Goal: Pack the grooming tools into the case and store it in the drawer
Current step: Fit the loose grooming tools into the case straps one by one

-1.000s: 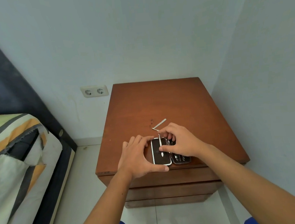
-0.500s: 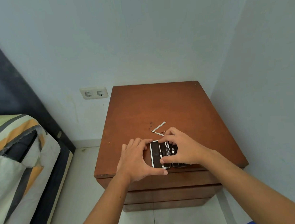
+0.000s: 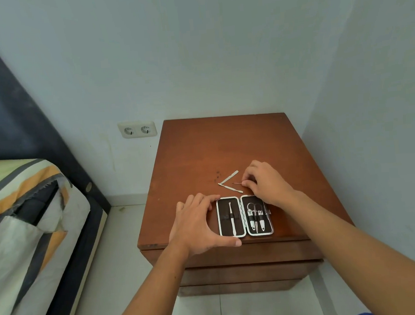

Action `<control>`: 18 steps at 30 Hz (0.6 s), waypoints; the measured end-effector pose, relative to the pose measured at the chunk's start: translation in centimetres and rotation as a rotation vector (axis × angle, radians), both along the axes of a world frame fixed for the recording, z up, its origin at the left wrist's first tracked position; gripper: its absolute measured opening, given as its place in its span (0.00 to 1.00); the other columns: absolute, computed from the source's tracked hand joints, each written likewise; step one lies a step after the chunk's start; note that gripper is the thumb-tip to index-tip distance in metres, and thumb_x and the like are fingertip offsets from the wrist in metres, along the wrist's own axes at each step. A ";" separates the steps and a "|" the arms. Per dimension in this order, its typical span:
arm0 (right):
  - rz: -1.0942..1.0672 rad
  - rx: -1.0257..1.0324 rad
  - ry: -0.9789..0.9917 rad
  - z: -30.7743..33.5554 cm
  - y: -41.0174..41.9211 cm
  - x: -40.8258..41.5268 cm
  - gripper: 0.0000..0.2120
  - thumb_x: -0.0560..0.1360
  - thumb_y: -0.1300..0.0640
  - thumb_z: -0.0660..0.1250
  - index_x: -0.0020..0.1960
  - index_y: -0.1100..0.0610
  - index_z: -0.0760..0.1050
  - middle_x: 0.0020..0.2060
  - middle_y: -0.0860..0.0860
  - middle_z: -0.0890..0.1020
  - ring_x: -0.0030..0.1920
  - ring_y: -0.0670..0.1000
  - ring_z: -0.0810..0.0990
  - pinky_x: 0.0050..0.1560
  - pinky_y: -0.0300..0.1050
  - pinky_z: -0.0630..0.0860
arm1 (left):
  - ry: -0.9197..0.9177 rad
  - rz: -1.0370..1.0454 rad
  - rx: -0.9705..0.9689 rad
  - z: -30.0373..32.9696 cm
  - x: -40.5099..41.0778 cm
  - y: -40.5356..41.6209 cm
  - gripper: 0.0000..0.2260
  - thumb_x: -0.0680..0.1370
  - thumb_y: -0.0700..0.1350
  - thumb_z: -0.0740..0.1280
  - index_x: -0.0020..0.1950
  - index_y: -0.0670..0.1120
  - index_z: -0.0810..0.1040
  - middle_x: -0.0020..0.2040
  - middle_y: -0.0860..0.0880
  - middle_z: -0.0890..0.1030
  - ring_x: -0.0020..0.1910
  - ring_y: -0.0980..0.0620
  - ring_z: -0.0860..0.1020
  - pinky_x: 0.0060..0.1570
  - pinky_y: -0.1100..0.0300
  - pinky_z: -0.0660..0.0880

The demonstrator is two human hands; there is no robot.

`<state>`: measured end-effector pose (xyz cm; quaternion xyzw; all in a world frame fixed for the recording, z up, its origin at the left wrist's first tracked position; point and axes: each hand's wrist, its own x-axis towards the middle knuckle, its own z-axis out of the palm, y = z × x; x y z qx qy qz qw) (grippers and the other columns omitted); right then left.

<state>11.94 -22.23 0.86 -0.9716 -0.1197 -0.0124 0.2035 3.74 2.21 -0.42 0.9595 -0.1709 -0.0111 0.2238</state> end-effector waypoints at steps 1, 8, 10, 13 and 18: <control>0.023 -0.011 0.016 -0.1 0.0 -0.1 0.05 0.82 0.53 0.68 0.51 0.51 0.81 0.51 0.45 0.73 0.54 0.49 0.71 0.61 0.48 0.72 | 0.000 0.000 0.000 0.0 0.0 0.0 0.55 0.53 0.86 0.67 0.75 0.62 0.68 0.52 0.64 0.68 0.54 0.59 0.67 0.60 0.54 0.64; -0.026 0.201 0.089 0.4 -0.1 -0.6 0.03 0.83 0.55 0.66 0.52 0.51 0.78 0.48 0.47 0.83 0.49 0.49 0.79 0.52 0.47 0.76 | 0.000 -0.005 0.004 0.0 0.0 0.1 0.55 0.53 0.86 0.67 0.76 0.61 0.68 0.53 0.64 0.68 0.54 0.58 0.67 0.60 0.54 0.65; -0.048 0.311 0.113 1.1 0.0 -0.9 0.03 0.82 0.55 0.69 0.52 0.51 0.81 0.46 0.45 0.84 0.46 0.44 0.79 0.47 0.39 0.73 | 0.000 -0.004 0.007 0.1 0.0 0.1 0.55 0.53 0.86 0.67 0.76 0.61 0.68 0.53 0.64 0.68 0.54 0.58 0.67 0.60 0.54 0.65; -0.029 0.419 0.229 1.8 0.3 -1.2 0.03 0.80 0.56 0.72 0.50 0.51 0.85 0.44 0.48 0.87 0.42 0.44 0.80 0.48 0.39 0.76 | 0.001 -0.003 0.010 0.0 0.0 0.1 0.55 0.53 0.86 0.67 0.76 0.61 0.68 0.52 0.64 0.67 0.54 0.58 0.67 0.60 0.54 0.64; 0.089 0.457 0.427 2.4 0.8 -1.3 0.04 0.77 0.59 0.76 0.52 0.56 0.84 0.44 0.56 0.88 0.40 0.47 0.82 0.49 0.44 0.81 | 0.000 0.003 0.000 0.1 0.0 0.0 0.55 0.53 0.86 0.68 0.75 0.61 0.69 0.51 0.66 0.67 0.54 0.59 0.67 0.60 0.54 0.64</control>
